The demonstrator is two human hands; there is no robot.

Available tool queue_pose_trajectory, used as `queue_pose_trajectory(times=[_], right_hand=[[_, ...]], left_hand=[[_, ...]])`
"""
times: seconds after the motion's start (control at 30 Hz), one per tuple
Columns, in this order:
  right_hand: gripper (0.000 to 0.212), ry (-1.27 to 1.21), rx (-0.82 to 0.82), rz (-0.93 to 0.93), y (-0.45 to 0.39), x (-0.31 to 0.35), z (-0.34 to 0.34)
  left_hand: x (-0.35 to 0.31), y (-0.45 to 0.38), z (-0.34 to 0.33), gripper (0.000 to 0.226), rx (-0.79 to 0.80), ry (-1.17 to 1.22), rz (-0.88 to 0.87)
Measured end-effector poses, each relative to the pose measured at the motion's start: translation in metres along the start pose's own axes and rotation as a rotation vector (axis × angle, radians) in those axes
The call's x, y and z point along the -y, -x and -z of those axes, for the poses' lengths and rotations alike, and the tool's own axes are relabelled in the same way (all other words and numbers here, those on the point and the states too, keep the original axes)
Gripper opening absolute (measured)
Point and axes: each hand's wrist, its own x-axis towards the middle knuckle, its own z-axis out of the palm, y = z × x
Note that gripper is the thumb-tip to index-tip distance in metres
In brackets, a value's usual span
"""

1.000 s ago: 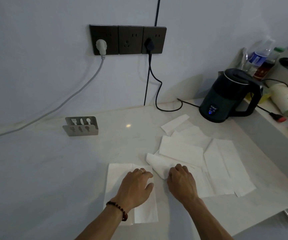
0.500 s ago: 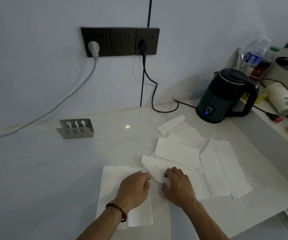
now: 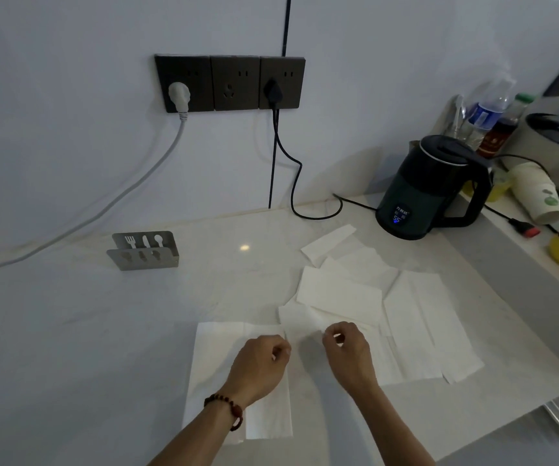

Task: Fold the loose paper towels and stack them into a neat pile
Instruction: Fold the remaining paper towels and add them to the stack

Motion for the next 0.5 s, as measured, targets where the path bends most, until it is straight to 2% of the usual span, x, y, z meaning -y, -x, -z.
queue_pose_trajectory(times=[0.1, 0.23, 0.4, 0.5], right_hand=[[0.019, -0.348, 0.109, -0.098, 0.014, 0.023, 0.013], [0.02, -0.629, 0.278, -0.14, 0.031, 0.038, 0.017], [0.025, -0.815, 0.469, -0.202, 0.04, 0.042, 0.009], [0.021, -0.847, 0.498, -0.208, 0.046, 0.047, 0.005]], left_hand=[[-0.016, -0.002, 0.004, 0.019, 0.003, 0.408, 0.099], [-0.033, -0.002, 0.01, 0.025, 0.036, 0.741, 0.144], [-0.024, 0.002, 0.024, 0.049, -0.011, 0.891, 0.198], [-0.016, 0.007, 0.033, 0.051, 0.0, 0.966, 0.237]])
